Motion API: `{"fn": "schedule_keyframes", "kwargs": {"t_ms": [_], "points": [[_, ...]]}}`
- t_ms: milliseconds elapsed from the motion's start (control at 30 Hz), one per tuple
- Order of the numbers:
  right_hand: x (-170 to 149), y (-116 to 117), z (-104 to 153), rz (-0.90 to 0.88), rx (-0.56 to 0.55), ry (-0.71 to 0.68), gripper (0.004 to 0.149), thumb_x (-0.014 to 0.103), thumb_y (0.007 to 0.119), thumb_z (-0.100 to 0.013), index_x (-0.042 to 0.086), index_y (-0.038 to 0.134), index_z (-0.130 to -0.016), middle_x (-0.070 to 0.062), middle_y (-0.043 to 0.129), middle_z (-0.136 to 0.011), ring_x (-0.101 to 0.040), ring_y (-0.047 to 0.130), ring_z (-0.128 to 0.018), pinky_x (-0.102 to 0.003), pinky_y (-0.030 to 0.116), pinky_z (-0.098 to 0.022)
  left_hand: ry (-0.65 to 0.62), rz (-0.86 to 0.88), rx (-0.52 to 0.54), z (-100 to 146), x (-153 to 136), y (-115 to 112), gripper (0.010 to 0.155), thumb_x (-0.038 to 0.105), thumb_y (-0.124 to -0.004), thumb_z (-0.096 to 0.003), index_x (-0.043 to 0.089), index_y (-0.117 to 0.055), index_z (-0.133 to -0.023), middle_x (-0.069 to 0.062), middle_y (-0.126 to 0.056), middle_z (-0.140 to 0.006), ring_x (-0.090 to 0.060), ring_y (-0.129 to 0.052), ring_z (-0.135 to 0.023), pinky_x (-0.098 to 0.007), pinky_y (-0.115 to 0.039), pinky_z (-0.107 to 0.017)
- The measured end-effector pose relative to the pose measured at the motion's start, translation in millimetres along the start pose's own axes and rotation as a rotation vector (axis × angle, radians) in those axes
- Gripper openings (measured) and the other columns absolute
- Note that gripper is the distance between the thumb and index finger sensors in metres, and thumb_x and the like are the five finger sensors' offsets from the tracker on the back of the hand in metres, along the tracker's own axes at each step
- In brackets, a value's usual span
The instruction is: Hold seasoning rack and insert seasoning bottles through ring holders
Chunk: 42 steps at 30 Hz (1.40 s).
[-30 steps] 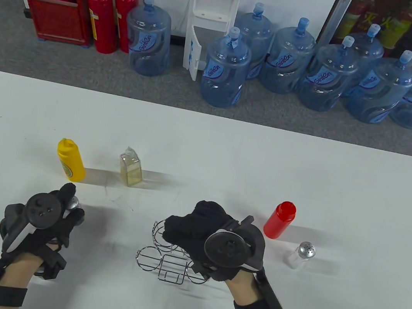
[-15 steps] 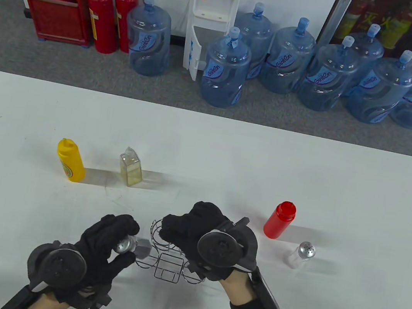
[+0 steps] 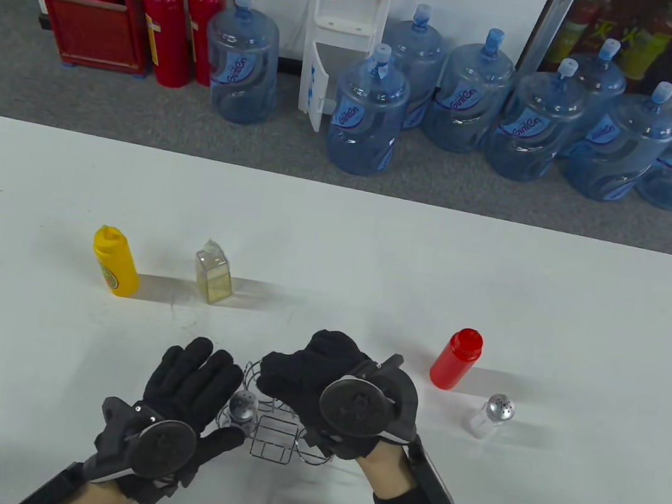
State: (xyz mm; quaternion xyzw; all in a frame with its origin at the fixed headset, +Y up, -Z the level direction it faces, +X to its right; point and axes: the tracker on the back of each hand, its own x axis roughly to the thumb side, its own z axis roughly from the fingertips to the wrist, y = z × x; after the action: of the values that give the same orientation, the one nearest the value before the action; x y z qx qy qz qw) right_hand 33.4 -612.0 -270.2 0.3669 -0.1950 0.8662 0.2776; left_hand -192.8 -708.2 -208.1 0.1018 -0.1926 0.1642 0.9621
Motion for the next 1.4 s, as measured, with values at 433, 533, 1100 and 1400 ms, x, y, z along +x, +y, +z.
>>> {"fn": "schedule_keyframes", "kwargs": {"t_ms": [433, 533, 1100, 1400], "points": [[-0.5, -5.1, 0.1, -0.012, -0.01, -0.017, 0.05, 0.055, 0.08, -0.033, 0.022, 0.103, -0.062, 0.006, 0.111, -0.041, -0.015, 0.109, -0.036, -0.048, 0.077, -0.057, 0.511, 0.42, -0.146, -83.5, -76.0, 13.7, 0.097, 0.072, -0.059, -0.0382, 0.033, 0.009, -0.095, 0.005, 0.007, -0.108, -0.029, 0.005, -0.111, -0.056, -0.011, -0.081], [-4.1, -5.4, 0.5, -0.015, -0.011, -0.003, 0.05, 0.055, 0.08, -0.033, 0.022, 0.103, -0.062, 0.006, 0.111, -0.041, -0.015, 0.109, -0.036, -0.048, 0.077, -0.057, 0.699, 0.212, -0.29, -109.9, -92.4, -0.6, 0.101, 0.073, -0.058, -0.0373, 0.029, 0.016, -0.091, 0.003, 0.014, -0.104, -0.031, 0.012, -0.108, -0.057, -0.008, -0.079], [-21.8, -5.5, 1.0, -0.038, -0.002, 0.048, 0.05, 0.054, 0.079, -0.033, 0.021, 0.103, -0.063, 0.006, 0.111, -0.042, -0.016, 0.108, -0.037, -0.049, 0.077, -0.057, 0.766, 0.261, -0.189, -157.1, -121.9, -22.5, 0.076, 0.058, -0.069, -0.0433, 0.043, -0.017, -0.097, 0.022, -0.033, -0.107, -0.013, -0.035, -0.117, -0.047, -0.032, -0.088], [-29.0, -10.8, 1.5, -0.016, -0.017, 0.081, 0.05, 0.054, 0.077, -0.035, 0.021, 0.102, -0.063, 0.006, 0.11, -0.044, -0.015, 0.108, -0.038, -0.049, 0.076, -0.058, 0.312, 0.331, 0.239, -91.7, -54.1, 52.8, 0.075, 0.055, -0.069, -0.0439, 0.037, -0.02, -0.098, 0.015, -0.037, -0.105, -0.018, -0.049, -0.109, -0.049, -0.038, -0.083]]}}
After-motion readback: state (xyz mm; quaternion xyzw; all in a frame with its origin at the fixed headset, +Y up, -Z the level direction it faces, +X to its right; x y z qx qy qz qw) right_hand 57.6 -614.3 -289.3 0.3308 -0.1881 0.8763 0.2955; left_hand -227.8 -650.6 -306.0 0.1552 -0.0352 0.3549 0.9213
